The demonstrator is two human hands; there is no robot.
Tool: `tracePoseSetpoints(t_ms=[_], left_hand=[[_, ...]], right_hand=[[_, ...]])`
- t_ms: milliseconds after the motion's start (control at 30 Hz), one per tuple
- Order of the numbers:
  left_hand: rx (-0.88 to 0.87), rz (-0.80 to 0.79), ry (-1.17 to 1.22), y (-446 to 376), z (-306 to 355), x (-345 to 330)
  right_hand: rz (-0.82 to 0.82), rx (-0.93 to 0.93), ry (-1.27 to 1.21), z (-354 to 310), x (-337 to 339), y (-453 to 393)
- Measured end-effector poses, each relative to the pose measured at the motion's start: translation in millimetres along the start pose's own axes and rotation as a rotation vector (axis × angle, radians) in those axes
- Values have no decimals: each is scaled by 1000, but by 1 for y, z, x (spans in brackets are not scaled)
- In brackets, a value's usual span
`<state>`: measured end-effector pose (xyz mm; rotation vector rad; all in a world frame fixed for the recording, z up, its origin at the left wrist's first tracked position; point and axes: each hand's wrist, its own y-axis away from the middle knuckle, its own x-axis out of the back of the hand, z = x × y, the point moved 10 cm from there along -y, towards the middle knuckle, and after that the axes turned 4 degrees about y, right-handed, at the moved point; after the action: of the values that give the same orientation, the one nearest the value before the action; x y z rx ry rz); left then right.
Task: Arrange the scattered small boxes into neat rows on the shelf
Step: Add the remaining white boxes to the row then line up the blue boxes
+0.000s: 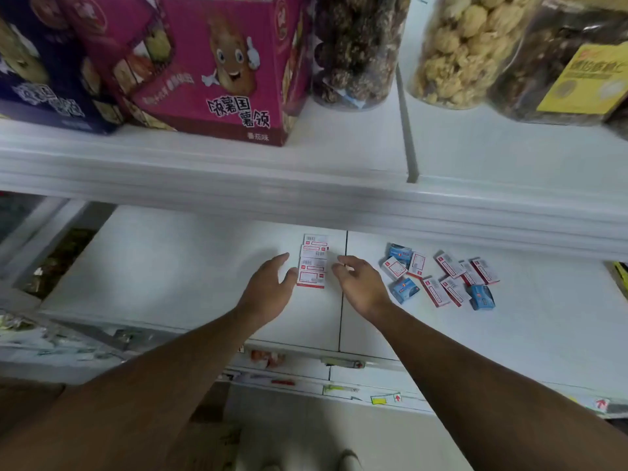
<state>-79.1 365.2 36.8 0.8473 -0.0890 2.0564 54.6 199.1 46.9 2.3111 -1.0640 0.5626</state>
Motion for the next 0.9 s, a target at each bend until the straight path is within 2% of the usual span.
tracePoseSetpoints(t_ms=[233,433,700,900], left_hand=[[-51,-86,-533,25,32,8],[-25,-7,-772,57,62,8],[-80,-19,-809,79,90,-21],[-181,-76,-702,87,99,-57]], right_hand=[[-179,86,525,-9,22,12],[-230,160,707,-2,24,27],[-232,192,749,8,37,51],[-154,119,720,41,70,78]])
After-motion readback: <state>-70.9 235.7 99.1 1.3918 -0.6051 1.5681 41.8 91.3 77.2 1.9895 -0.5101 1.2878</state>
